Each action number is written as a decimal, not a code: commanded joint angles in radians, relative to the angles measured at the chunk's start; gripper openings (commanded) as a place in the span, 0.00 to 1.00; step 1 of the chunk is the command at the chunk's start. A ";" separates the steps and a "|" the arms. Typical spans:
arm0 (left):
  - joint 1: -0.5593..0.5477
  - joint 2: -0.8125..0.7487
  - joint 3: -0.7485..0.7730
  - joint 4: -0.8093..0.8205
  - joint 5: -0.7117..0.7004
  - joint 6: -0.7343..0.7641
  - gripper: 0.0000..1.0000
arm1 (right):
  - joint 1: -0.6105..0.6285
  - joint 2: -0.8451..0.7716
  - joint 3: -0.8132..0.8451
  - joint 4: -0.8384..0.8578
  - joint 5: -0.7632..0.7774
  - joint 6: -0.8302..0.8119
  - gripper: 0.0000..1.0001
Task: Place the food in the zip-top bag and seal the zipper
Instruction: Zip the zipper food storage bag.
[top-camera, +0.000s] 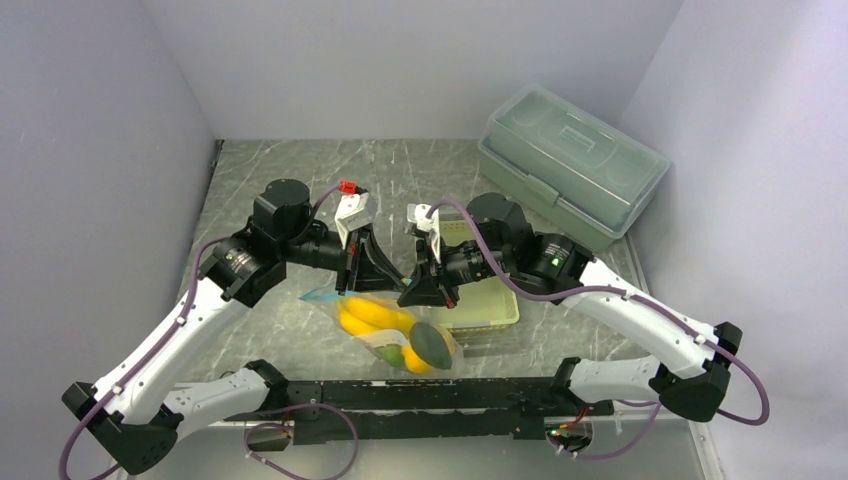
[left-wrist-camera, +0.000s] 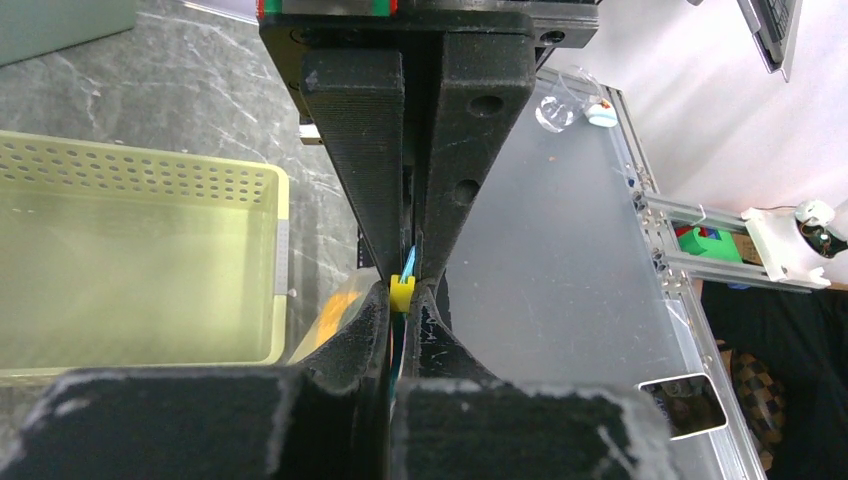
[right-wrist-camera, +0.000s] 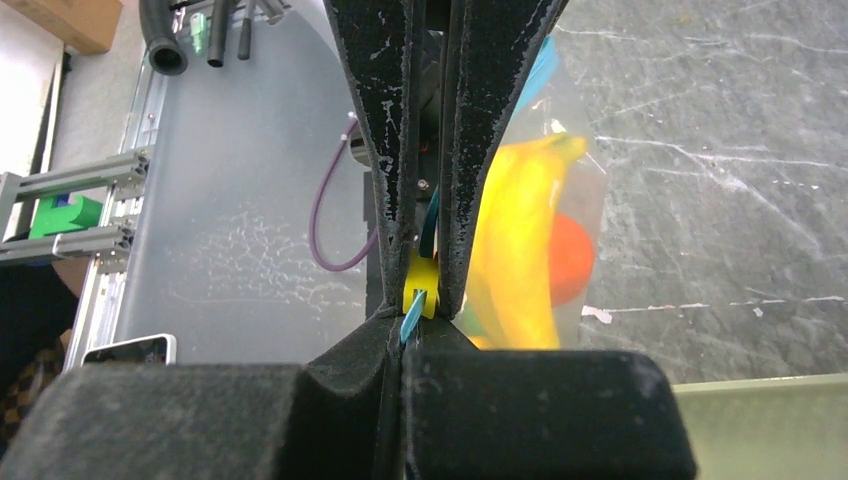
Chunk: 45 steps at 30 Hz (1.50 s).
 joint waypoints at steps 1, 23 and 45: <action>-0.005 -0.009 0.025 0.031 0.033 0.007 0.00 | -0.002 -0.029 0.003 0.075 0.023 0.005 0.00; -0.004 -0.041 -0.004 -0.057 0.021 0.053 0.00 | -0.006 -0.148 0.011 0.131 0.139 0.051 0.00; -0.004 -0.066 -0.032 -0.074 -0.010 0.060 0.00 | -0.007 -0.244 0.050 0.118 0.227 0.069 0.00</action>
